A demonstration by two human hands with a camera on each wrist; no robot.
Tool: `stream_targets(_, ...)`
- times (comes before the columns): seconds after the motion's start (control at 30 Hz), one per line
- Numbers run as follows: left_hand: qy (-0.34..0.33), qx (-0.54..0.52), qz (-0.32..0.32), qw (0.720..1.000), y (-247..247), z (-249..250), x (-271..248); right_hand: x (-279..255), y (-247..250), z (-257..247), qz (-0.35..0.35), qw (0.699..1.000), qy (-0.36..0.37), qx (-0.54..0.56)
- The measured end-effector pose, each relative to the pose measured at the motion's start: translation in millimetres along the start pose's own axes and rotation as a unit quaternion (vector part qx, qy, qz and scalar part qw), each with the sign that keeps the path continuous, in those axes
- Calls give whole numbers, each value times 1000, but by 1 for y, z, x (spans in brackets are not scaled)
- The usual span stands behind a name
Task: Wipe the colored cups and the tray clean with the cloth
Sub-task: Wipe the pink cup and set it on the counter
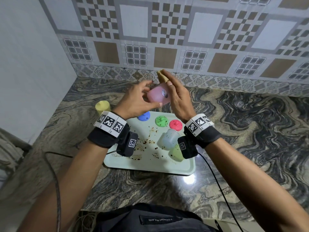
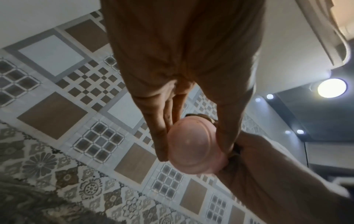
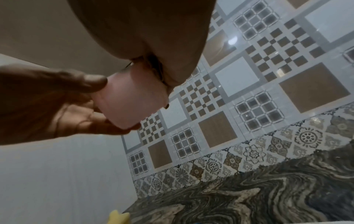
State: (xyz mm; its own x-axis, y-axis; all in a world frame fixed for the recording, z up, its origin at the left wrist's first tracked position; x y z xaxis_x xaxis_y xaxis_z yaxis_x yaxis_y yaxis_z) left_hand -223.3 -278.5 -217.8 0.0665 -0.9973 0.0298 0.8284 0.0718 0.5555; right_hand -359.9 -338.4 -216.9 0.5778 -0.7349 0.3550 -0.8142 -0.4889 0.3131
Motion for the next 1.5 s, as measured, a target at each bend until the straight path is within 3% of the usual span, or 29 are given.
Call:
stream_targets(0.13,33,-29,33,998,-2,-10,-4,-1,9,7,35,999,-27,27)
stream_targets(0.27,56,-102,66,991,5,-22,-6,-13,15,10,65,997,-29,-42)
stream_targets(0.47,50,-159,25,986,1,-18,0,-20,4,-8,19,992,57,-113)
stream_targets(0.6,32,-169,0,985,2,-18,-1,-19,6,-5,51,987,75,-133)
stream_targets(0.83,-19,-35,78,996,16,-6,-3,-18,6,-4,88,984,64,-140)
stream_targets(1.0,-94,125,210,965,14,26,-16,-14,9,-10,145,981,73,-110)
stream_targets(1.13,-70,-10,150,986,16,13,-9,-14,12,-17,134,980,77,-124)
stream_targets(1.23,-60,-101,113,987,18,8,-7,-17,11,-23,123,980,89,-130)
stream_targets(1.5,-73,-127,113,983,20,10,-7,-20,9,-35,124,981,103,-108)
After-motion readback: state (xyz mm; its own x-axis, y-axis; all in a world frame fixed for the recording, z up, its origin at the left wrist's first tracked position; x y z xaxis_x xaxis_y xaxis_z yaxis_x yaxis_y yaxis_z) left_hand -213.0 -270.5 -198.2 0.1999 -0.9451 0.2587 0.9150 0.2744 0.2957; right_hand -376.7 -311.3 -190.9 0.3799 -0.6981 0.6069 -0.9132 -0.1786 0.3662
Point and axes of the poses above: each hand's wrist, its own x-axis towards the middle knuckle, its own y-axis out of the back of the hand, z = x × y, the point moved 7 cm from there along x, towards the middle knuckle, and after that the axes turned 8 degrees about -z, right-handed, at the moved point
